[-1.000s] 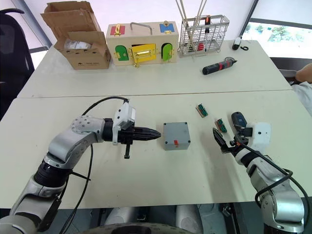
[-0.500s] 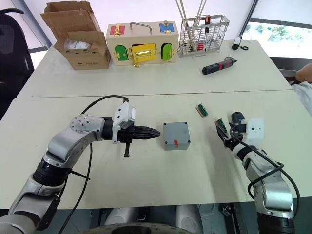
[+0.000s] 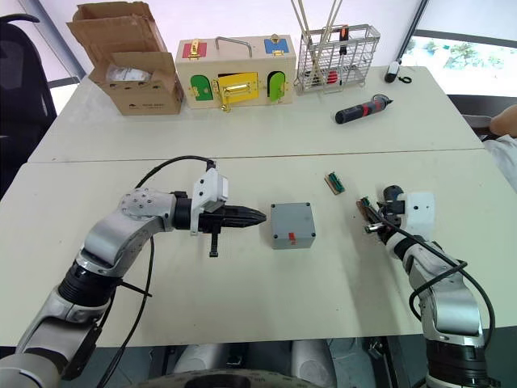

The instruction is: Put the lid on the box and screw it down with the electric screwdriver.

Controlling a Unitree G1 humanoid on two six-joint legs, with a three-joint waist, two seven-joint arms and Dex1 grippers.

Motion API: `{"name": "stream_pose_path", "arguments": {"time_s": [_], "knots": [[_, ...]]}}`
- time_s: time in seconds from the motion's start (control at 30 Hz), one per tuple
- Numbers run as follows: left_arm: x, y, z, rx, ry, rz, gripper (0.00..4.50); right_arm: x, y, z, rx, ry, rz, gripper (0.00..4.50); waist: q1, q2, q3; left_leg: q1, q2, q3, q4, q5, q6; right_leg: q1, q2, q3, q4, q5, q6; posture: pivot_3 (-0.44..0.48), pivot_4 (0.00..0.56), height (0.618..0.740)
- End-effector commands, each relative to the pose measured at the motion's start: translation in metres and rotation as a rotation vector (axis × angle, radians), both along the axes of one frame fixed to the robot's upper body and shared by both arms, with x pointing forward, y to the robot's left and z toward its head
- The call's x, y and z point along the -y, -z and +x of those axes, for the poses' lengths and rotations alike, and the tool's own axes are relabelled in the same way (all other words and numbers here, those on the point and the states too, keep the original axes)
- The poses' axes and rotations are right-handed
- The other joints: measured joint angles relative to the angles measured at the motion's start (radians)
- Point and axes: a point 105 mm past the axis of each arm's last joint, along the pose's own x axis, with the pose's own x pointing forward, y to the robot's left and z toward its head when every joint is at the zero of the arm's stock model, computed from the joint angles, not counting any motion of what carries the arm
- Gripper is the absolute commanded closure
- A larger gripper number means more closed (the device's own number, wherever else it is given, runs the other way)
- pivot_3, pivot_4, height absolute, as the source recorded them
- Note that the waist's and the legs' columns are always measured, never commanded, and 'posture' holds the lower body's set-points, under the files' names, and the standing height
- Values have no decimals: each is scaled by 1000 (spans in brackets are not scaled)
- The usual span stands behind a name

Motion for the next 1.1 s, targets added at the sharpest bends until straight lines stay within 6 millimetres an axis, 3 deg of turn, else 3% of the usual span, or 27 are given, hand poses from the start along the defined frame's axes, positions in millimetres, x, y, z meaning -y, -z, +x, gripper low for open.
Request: {"name": "stream_pose_path", "arguments": {"time_s": [0.03,0.33,0.77,0.9,1.0,1.1], "knots": [[1,-9,2,49,3,-13,4500,-2,-9,2,38,-8,-11,4445,0,0,0,0,0,0,0,0,0,0,0,0,0,0,0,0,150,737],[2,-7,6,51,-6,-16,4500,-7,-14,1,66,-6,11,4445,0,0,0,0,0,0,0,0,0,0,0,0,0,0,0,0,150,737],[5,-4,9,58,3,-13,4500,-12,-38,-5,135,-3,124,4445,0,0,0,0,0,0,0,0,0,0,0,0,0,0,0,0,150,737],[2,-4,11,58,0,-8,4500,-13,-55,-8,196,-14,130,4445,1,0,0,0,0,0,0,0,0,0,0,0,0,0,0,0,150,737],[-8,-11,16,40,-14,-21,4500,-43,-78,-16,232,-199,151,4445,0,1,0,0,0,0,0,0,0,0,0,0,0,0,0,0,150,737],[-17,-19,17,16,-15,-39,4500,-75,-84,-23,199,-379,152,4445,-3,0,1,0,1,0,0,0,0,-1,0,0,0,0,0,0,150,737]]}}
